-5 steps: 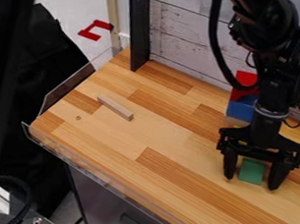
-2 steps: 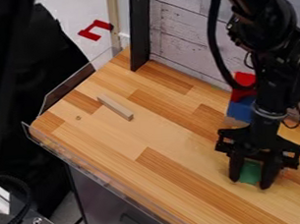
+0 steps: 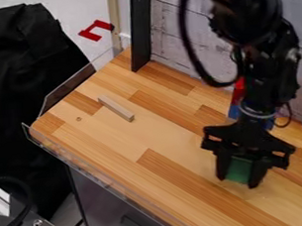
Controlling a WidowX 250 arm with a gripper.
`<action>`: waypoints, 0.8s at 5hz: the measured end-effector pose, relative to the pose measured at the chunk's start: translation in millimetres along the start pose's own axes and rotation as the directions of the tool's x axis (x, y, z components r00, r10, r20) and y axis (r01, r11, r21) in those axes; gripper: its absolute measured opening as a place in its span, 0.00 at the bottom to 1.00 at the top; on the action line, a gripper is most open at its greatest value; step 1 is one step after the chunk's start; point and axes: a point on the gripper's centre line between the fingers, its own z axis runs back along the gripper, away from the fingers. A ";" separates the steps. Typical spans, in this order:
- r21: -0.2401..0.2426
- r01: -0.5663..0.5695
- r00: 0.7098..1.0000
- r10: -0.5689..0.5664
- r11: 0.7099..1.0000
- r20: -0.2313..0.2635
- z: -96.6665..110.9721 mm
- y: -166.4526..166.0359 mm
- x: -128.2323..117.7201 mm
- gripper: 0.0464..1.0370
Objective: Put the green cube on top of the red arch
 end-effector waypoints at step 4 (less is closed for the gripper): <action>-0.075 0.086 0.974 -0.068 0.993 0.217 130.1 1.0 -45.2 0.50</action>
